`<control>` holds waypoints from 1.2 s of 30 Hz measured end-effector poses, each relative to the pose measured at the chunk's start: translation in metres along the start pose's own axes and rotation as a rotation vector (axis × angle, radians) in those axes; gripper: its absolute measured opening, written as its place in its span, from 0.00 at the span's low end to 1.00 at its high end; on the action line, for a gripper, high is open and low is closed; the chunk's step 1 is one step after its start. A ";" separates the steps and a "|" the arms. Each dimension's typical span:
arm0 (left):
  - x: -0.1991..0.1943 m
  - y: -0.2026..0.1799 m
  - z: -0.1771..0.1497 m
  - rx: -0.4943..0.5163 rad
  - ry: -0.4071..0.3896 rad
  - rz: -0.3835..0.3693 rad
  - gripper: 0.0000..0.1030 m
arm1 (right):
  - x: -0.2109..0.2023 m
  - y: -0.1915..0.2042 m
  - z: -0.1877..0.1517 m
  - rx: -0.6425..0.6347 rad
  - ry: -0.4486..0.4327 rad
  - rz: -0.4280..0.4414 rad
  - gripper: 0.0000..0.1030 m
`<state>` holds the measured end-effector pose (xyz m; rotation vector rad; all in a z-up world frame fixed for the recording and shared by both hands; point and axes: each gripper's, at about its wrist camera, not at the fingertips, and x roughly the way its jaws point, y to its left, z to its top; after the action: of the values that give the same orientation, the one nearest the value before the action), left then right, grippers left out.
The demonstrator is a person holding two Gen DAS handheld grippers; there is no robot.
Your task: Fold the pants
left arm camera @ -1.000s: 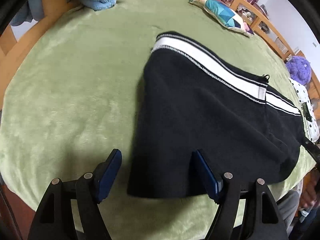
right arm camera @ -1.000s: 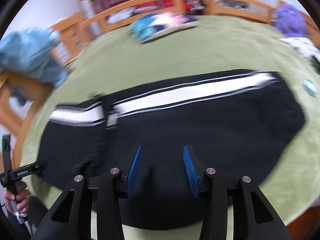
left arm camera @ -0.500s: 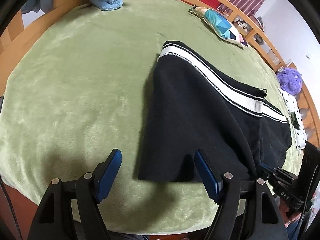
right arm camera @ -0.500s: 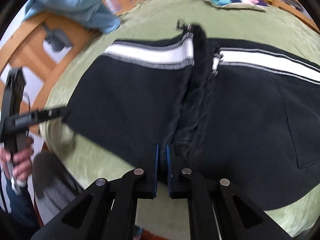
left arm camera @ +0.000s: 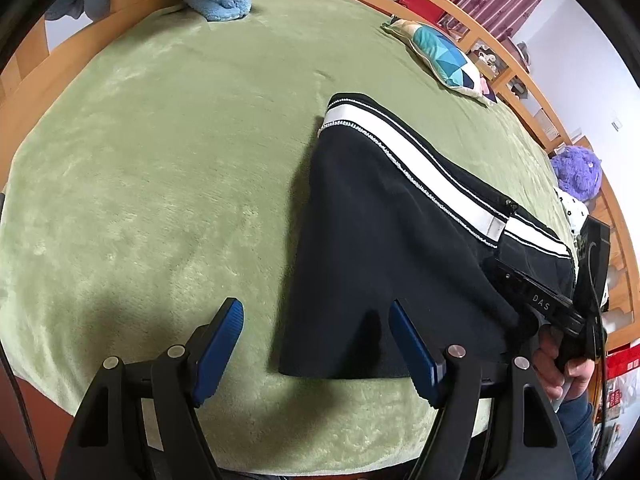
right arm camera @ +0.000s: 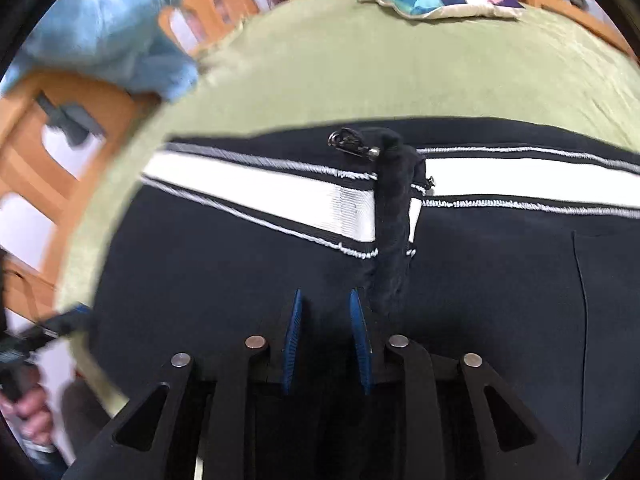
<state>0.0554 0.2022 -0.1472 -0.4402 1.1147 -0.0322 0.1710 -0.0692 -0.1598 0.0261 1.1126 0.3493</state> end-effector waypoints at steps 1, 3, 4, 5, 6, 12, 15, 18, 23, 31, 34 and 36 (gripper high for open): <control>0.000 -0.001 0.000 0.003 0.002 0.000 0.72 | 0.000 -0.001 0.000 -0.007 0.009 0.015 0.00; 0.001 -0.002 0.000 0.011 0.005 -0.001 0.72 | -0.011 -0.008 -0.001 0.016 -0.012 0.058 0.00; 0.001 -0.003 -0.001 0.014 0.005 -0.003 0.72 | -0.020 -0.012 -0.002 0.021 -0.044 0.045 0.00; 0.001 -0.004 -0.001 0.017 0.005 -0.003 0.72 | -0.028 -0.016 -0.002 0.023 -0.061 0.041 0.00; 0.001 -0.004 -0.002 0.018 0.006 -0.006 0.72 | -0.034 -0.020 -0.003 0.034 -0.066 0.058 0.02; 0.003 -0.012 -0.005 0.027 0.016 -0.020 0.72 | -0.019 -0.024 -0.005 0.048 -0.001 0.090 0.18; 0.001 -0.013 -0.006 0.030 0.018 -0.018 0.72 | -0.013 -0.025 -0.008 0.049 -0.014 0.080 0.20; -0.002 -0.011 -0.007 0.029 0.014 -0.017 0.72 | -0.007 -0.019 -0.001 0.066 -0.025 0.089 0.20; -0.003 -0.009 -0.005 0.014 0.009 -0.029 0.72 | 0.014 -0.020 0.021 0.104 -0.034 0.085 0.20; -0.003 -0.012 -0.006 0.026 0.008 -0.040 0.72 | -0.034 -0.043 0.040 0.181 -0.182 0.214 0.07; 0.002 -0.014 -0.007 0.024 0.014 -0.055 0.72 | -0.037 -0.057 0.048 0.211 -0.169 0.185 0.07; 0.005 -0.015 -0.008 0.012 0.019 -0.065 0.72 | -0.016 -0.052 0.046 0.163 -0.099 0.106 0.08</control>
<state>0.0534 0.1842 -0.1492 -0.4660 1.1175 -0.1006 0.2190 -0.1162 -0.1352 0.2448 1.0412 0.3476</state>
